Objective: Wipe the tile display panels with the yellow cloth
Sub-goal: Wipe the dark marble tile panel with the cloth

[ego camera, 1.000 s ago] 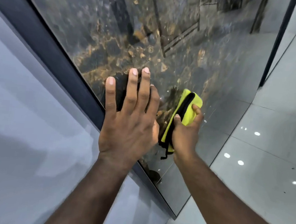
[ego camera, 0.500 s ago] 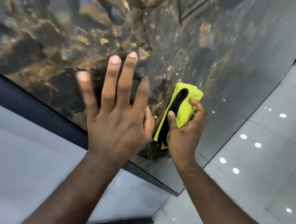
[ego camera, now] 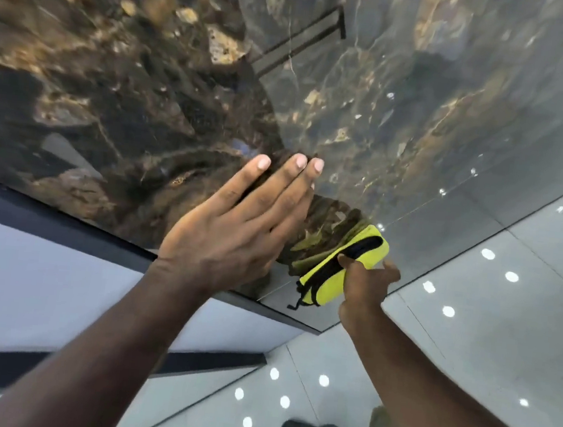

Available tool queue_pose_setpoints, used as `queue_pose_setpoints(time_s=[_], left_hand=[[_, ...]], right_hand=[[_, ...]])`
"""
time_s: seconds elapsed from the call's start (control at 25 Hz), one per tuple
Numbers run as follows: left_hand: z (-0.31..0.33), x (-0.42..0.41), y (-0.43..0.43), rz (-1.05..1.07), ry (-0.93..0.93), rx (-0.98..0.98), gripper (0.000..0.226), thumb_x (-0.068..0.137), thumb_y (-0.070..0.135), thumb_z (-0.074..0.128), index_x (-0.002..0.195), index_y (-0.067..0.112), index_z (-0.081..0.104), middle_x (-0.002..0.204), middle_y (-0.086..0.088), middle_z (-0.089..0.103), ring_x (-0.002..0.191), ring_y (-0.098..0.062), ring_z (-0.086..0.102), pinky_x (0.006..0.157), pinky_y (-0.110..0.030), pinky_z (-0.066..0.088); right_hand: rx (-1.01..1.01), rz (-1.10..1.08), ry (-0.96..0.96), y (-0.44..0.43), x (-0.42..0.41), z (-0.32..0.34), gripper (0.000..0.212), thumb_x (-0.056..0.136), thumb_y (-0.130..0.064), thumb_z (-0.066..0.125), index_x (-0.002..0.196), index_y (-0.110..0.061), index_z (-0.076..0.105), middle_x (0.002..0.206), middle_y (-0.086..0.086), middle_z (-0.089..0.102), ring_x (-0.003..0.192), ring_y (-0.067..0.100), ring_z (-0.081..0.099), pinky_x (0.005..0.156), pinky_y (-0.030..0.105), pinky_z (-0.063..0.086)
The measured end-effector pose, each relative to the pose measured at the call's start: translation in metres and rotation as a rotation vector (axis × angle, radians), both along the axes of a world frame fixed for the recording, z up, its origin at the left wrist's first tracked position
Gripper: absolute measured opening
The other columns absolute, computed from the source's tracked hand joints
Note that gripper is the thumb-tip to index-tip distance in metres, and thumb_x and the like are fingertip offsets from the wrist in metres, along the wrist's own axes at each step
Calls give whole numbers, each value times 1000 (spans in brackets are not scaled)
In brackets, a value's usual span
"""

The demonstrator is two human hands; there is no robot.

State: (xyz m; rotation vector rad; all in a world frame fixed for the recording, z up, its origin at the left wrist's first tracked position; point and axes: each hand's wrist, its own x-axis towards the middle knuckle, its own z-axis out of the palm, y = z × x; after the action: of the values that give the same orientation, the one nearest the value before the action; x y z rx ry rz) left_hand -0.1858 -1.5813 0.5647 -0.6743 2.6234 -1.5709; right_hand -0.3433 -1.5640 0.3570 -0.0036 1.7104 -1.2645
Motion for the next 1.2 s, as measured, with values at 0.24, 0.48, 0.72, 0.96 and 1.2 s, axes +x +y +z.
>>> queue_pose_setpoints(time_s=[0.24, 0.48, 0.72, 0.96, 1.2], left_hand=[[-5, -3, 0, -12, 38, -39, 61, 107, 32, 52, 160, 2, 49, 170, -15, 42, 156, -28, 42, 129, -49, 32], [-7, 0, -2, -5, 21, -57, 55, 111, 31, 48, 158, 3, 52, 169, -16, 43, 156, -29, 43, 128, -51, 32], [-9, -2, -3, -7, 39, -35, 56, 110, 30, 49, 158, 2, 52, 169, -17, 42, 156, -30, 43, 130, -52, 30], [-13, -3, -2, -3, 35, -26, 64, 105, 29, 50, 161, -3, 44, 173, -20, 35, 160, -31, 37, 132, -52, 25], [0, -6, 8, 1, 253, 16, 72, 103, 25, 53, 168, 2, 34, 181, -12, 16, 165, -28, 19, 137, -50, 5]], right_hand=[[65, 234, -127, -1, -4, -29, 85, 62, -30, 97, 135, -17, 55, 122, 5, 71, 107, 26, 68, 99, 48, 57], [-32, 109, -116, -9, -14, -20, 53, 88, -32, 84, 131, -16, 57, 120, 5, 71, 106, 27, 68, 96, 46, 55], [-127, 64, -110, -21, -35, -16, 39, 99, -22, 75, 128, -16, 50, 117, 2, 68, 104, 20, 68, 93, 41, 57], [-273, -30, -2, -26, -42, 36, 48, 99, -11, 73, 140, -17, 47, 124, -1, 69, 108, 14, 69, 98, 38, 56], [-375, -178, 395, -50, -56, 127, 71, 104, -26, 62, 164, -19, 24, 159, 7, 42, 139, 25, 50, 119, 44, 41]])
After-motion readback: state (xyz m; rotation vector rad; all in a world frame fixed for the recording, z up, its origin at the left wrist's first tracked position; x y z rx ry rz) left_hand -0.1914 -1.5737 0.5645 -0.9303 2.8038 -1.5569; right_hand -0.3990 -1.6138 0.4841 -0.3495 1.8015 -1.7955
